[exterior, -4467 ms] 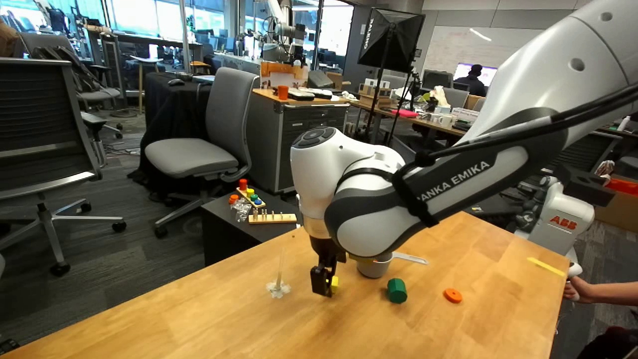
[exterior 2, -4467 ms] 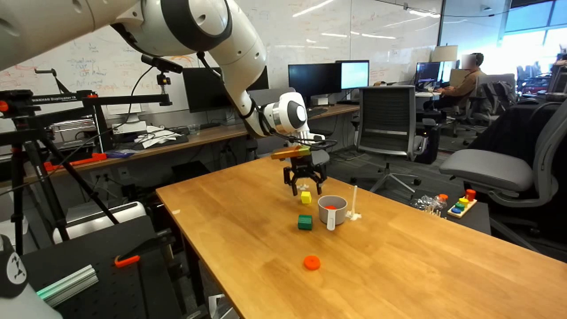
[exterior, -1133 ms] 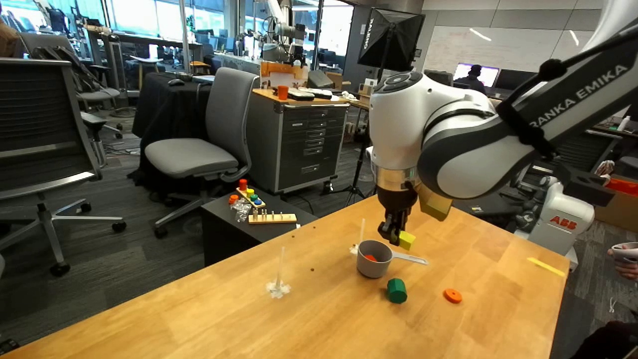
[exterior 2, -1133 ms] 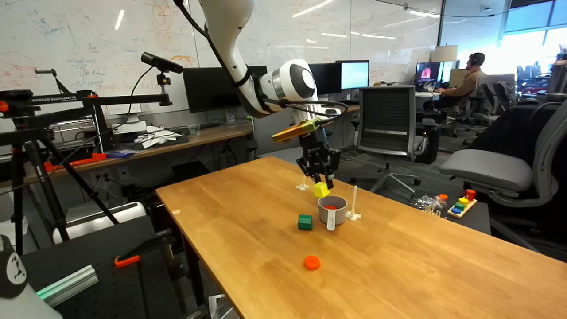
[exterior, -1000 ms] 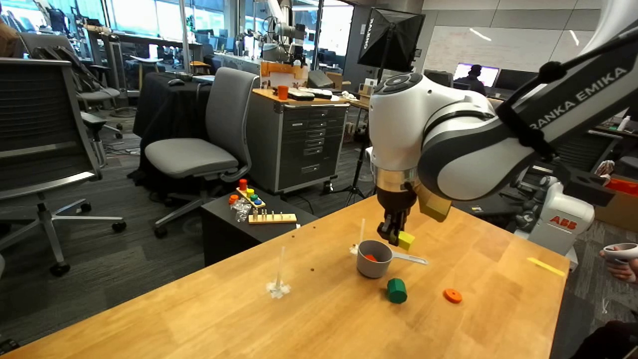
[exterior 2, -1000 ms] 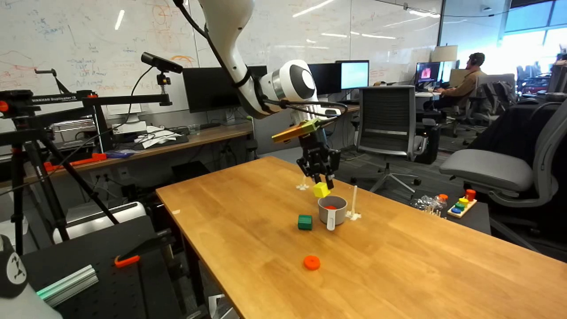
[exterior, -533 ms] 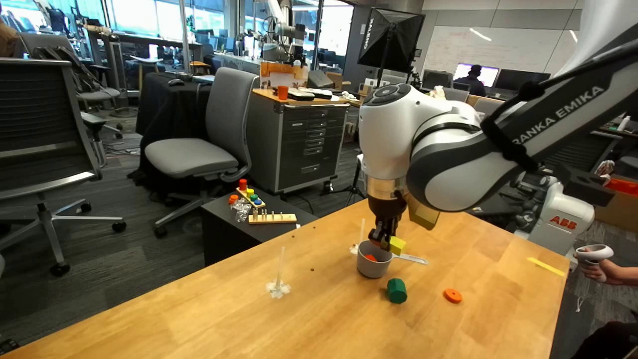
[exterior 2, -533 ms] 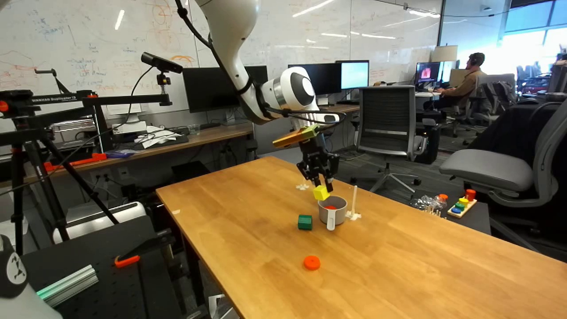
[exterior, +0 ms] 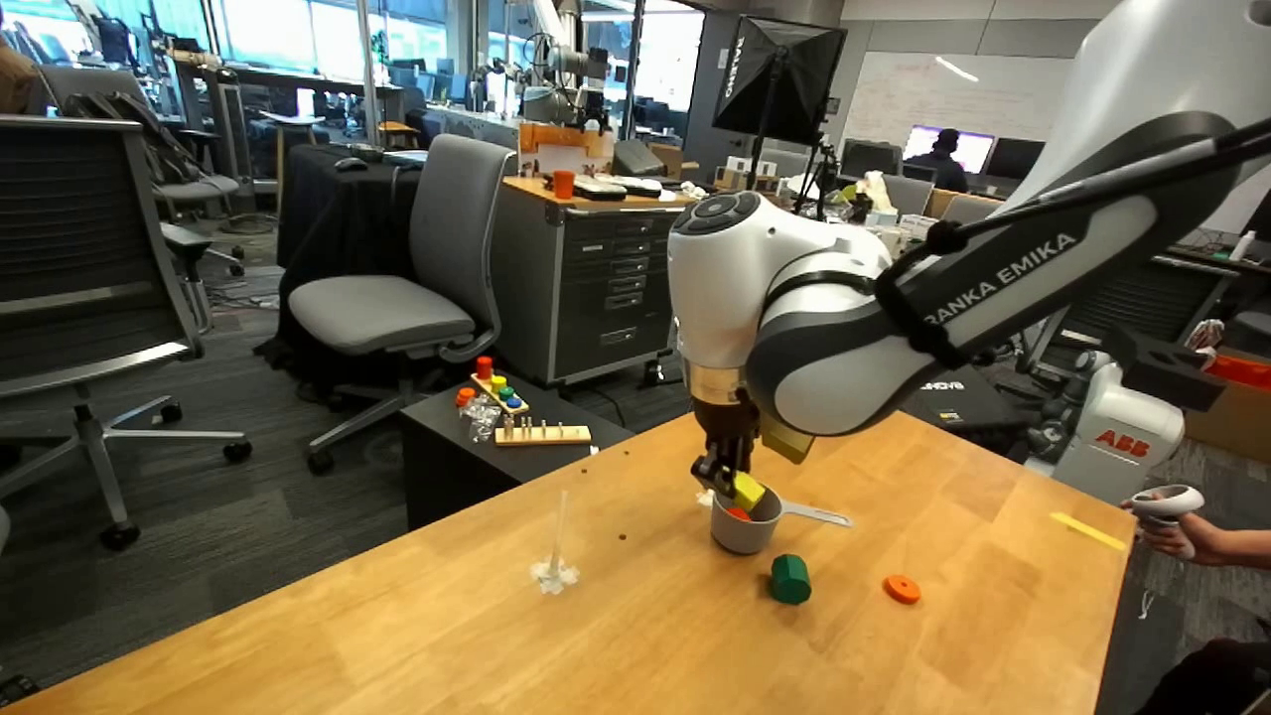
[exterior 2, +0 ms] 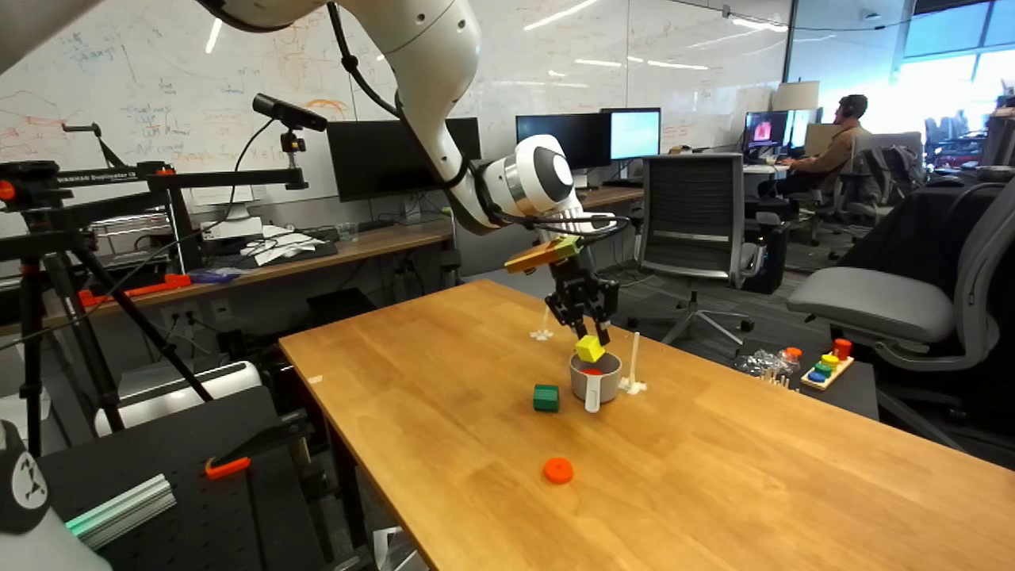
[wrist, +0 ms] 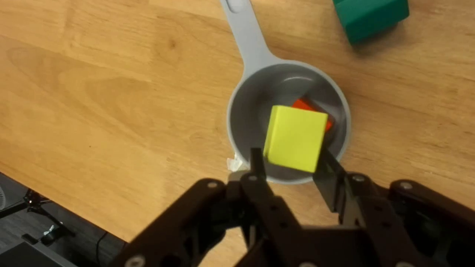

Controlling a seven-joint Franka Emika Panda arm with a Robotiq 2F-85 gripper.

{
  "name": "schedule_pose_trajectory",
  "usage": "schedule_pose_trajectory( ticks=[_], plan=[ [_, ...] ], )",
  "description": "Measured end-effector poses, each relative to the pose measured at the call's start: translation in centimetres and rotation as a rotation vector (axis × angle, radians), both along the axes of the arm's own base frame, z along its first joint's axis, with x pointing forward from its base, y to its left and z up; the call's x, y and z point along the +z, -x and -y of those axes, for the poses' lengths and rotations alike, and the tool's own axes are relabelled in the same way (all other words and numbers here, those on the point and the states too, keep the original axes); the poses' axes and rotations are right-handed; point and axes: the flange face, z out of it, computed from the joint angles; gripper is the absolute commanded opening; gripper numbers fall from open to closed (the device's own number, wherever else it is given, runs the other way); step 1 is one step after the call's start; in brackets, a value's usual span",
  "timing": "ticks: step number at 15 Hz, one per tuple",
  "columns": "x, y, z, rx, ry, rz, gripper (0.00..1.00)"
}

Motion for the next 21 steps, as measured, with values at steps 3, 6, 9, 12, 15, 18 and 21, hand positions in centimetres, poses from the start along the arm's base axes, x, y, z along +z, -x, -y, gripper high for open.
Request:
schedule_pose_trajectory(
  ticks=[3,6,9,12,15,18,21],
  plan=[
    [-0.5,-0.7,-0.1,-0.009,0.011,-0.004,0.95],
    [-0.5,-0.8,-0.2,-0.013,0.016,-0.006,1.00],
    [-0.5,-0.6,-0.6,0.001,0.019,-0.013,1.00],
    [0.3,0.1,-2.6,0.060,0.024,-0.016,1.00],
    [2.3,1.4,-5.1,0.126,0.030,-0.010,1.00],
    [4.4,3.4,-6.7,0.192,0.025,-0.023,1.00],
    [6.0,6.5,-7.7,0.265,-0.057,-0.088,1.00]
  ],
)
